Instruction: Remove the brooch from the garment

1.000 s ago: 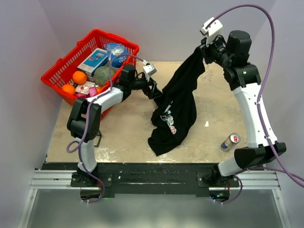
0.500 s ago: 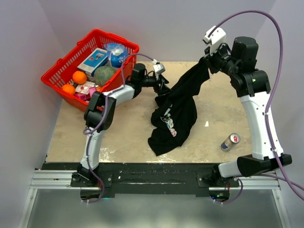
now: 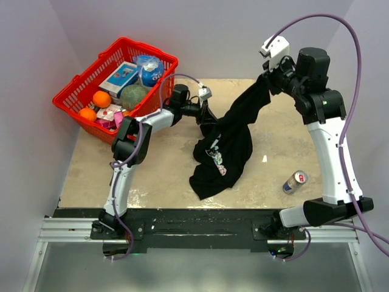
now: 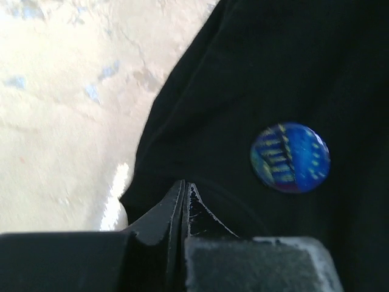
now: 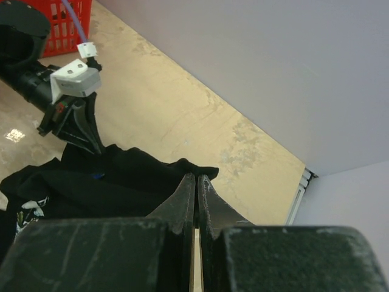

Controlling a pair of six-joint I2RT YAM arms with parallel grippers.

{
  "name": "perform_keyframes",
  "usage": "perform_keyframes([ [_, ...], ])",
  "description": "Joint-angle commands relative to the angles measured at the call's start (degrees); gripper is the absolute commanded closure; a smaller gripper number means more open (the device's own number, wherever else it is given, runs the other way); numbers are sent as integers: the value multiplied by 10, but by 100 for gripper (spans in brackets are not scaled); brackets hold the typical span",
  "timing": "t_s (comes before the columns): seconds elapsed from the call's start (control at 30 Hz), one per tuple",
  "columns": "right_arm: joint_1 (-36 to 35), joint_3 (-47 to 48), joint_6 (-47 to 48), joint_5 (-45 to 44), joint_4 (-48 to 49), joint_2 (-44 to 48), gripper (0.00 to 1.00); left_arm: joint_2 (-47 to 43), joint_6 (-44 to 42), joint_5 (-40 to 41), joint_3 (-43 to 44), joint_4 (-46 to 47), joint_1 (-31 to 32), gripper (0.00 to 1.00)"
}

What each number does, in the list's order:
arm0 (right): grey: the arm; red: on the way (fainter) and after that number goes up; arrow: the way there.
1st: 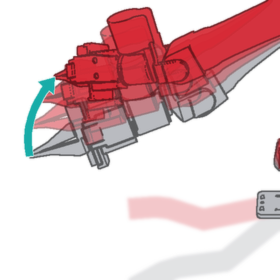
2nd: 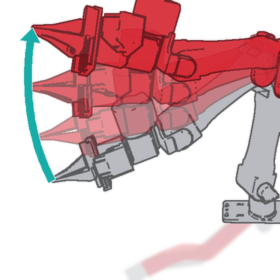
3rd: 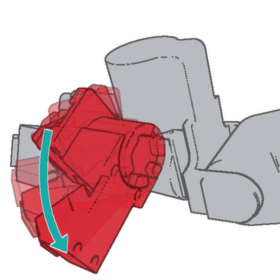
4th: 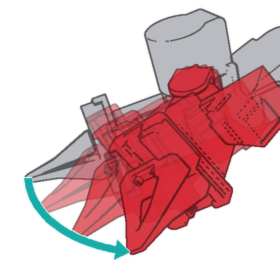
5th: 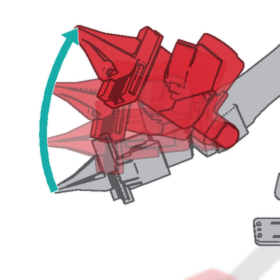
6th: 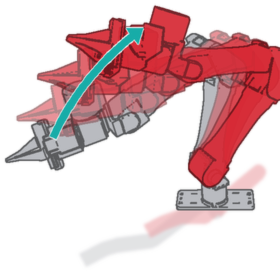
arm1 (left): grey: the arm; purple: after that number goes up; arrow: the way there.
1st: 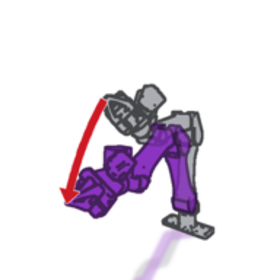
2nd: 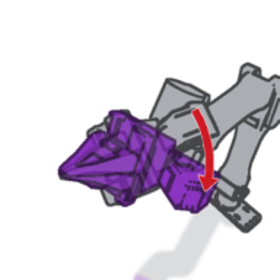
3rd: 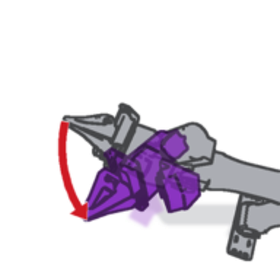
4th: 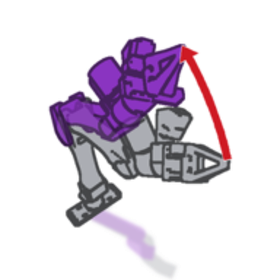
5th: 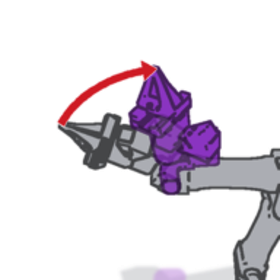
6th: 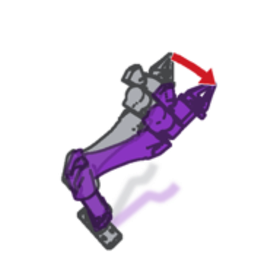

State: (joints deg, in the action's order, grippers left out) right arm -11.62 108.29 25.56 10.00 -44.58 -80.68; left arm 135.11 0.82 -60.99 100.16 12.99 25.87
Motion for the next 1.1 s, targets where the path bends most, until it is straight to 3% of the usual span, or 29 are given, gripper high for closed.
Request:
perform_keyframes([
  [0.0,-1,-16,6,-17,62,-15,100,-98,-20,2,-47,2,-30,100],
  [0.17,5,-20,10,-24,113,-37,100,-234,-4,87,-116,59,-71,100],
  [0.27,6,2,9,-22,149,-61,100,-298,-52,118,-125,20,-86,100],
  [0.33,5,69,4,6,154,-99,100,-335,-70,141,-131,-12,-86,100],
  [0.37,3,101,1,19,150,-118,100,-347,-71,149,-134,-11,-87,96],
  [0.4,-4,162,-1,44,145,-133,100,-359,-64,149,-138,2,-87,83],
  [0.43,-8,190,-2,55,136,-161,100,-377,-57,147,-145,14,-87,61],
  [0.53,-26,249,12,105,120,-182,100,-386,-13,128,-129,69,-81,45],
  [0.63,-46,232,33,133,125,-172,100,-362,16,104,-81,67,-66,38],
  [0.9,-77,163,43,164,135,-134,100,-313,29,127,-27,121,-11,40],
  [1.07,-89,147,43,155,133,-123,100,-288,45,136,2,141,6,47],
])
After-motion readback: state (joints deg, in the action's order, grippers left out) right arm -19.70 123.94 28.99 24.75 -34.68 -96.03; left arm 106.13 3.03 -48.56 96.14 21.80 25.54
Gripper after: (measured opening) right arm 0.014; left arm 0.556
